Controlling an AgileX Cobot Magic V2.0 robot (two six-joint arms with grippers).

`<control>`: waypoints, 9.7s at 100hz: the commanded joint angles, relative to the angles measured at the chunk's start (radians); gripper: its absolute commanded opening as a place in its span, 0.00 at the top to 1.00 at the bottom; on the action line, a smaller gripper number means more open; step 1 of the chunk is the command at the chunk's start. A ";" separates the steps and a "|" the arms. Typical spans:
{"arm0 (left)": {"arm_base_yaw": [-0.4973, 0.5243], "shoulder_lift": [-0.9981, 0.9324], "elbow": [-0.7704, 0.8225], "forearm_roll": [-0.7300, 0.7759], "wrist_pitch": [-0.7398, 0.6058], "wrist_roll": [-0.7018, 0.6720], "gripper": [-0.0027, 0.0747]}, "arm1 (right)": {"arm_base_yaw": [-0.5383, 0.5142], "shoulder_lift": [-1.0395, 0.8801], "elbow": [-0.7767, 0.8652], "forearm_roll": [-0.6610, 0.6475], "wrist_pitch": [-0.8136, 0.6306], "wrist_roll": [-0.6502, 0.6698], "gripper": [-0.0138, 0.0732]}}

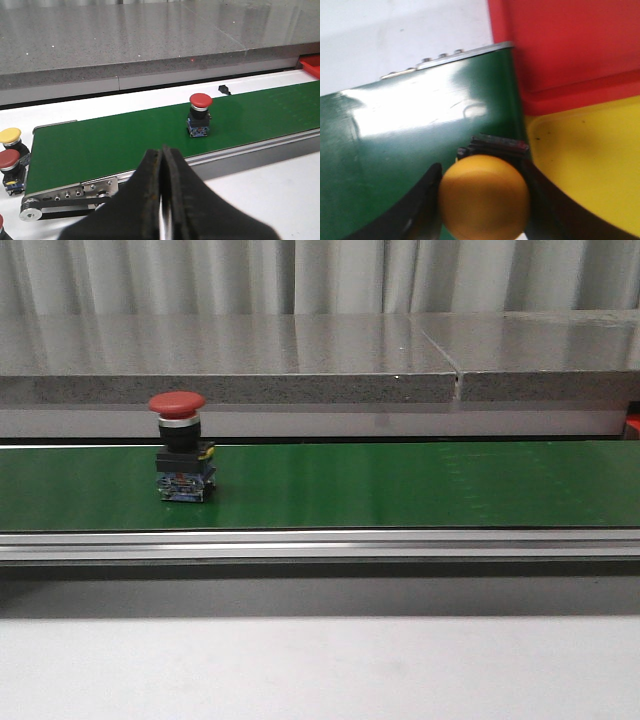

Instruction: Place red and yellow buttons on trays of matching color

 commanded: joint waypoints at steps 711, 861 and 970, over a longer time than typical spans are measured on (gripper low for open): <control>-0.007 0.016 -0.020 -0.018 -0.072 -0.005 0.99 | -0.049 0.260 -0.315 0.088 -0.327 -0.111 0.27; -0.007 0.016 -0.020 -0.018 -0.072 -0.005 0.99 | 0.281 -1.078 0.685 0.075 -0.421 -0.142 0.92; -0.005 0.438 -0.033 0.008 -0.343 -0.222 0.94 | 0.281 -1.293 0.814 0.090 -0.406 -0.142 0.92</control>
